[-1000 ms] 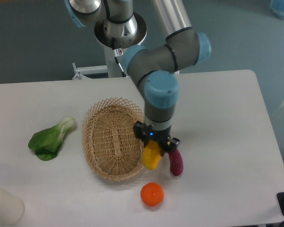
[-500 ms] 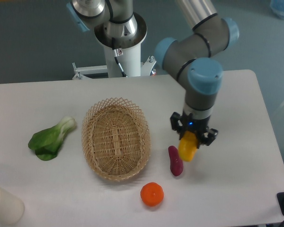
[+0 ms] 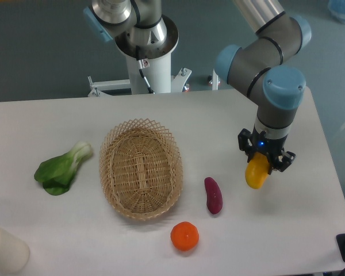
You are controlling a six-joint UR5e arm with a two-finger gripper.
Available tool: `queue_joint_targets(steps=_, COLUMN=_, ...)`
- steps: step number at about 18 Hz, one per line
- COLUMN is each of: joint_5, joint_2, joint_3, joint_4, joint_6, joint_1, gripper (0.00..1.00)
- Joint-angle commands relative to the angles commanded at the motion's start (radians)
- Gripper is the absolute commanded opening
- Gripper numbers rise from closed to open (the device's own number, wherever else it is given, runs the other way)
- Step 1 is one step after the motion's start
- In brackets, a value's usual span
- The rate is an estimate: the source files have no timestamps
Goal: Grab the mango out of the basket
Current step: 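Raise the held mango and carry it away from the basket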
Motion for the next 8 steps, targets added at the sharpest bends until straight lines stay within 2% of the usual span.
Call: queue_joint_targets(steps=8, joint_5=0.028, joint_2=-0.008, joint_3=0.008, joint_4=0.003, joint_6=0.002, joint_1=-0.011, gripper=0.31)
